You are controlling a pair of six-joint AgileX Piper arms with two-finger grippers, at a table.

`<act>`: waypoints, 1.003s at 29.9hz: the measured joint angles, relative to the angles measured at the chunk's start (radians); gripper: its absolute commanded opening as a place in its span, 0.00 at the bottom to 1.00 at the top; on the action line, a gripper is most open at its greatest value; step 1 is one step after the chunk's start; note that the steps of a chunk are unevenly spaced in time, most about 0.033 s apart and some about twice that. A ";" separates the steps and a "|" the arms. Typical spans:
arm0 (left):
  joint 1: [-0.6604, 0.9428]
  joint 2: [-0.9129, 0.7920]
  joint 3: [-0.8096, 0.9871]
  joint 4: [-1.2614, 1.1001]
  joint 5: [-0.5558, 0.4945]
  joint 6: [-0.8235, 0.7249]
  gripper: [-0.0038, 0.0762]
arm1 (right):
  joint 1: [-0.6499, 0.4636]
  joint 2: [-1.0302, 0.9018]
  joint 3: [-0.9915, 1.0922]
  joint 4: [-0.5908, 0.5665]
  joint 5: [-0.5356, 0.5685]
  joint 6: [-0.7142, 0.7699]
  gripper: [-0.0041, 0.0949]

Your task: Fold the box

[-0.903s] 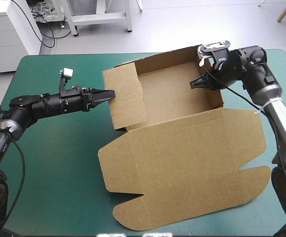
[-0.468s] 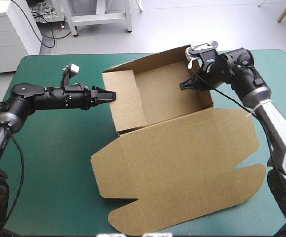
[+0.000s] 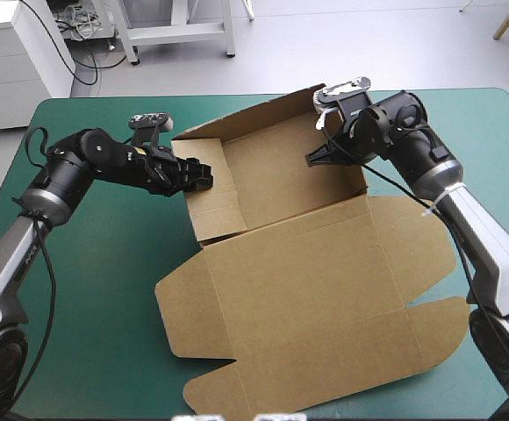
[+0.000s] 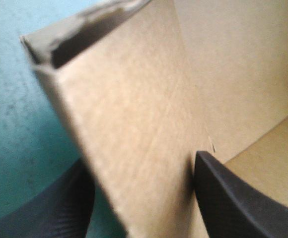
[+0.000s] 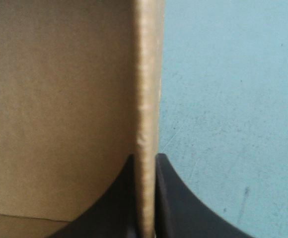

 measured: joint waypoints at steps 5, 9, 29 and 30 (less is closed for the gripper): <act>-0.073 0.000 -0.026 0.269 0.008 -0.220 0.41 | 0.041 0.001 0.000 -0.002 0.002 0.035 0.02; -0.088 0.000 -0.036 0.368 0.016 -0.299 0.07 | 0.047 0.003 0.000 0.022 0.019 0.059 0.02; -0.087 0.214 -0.048 0.425 0.011 -0.356 0.04 | 0.020 0.223 0.000 0.085 0.096 0.062 0.02; -0.087 0.224 -0.051 0.425 0.004 -0.356 0.04 | 0.012 0.234 0.000 0.098 0.096 0.058 0.02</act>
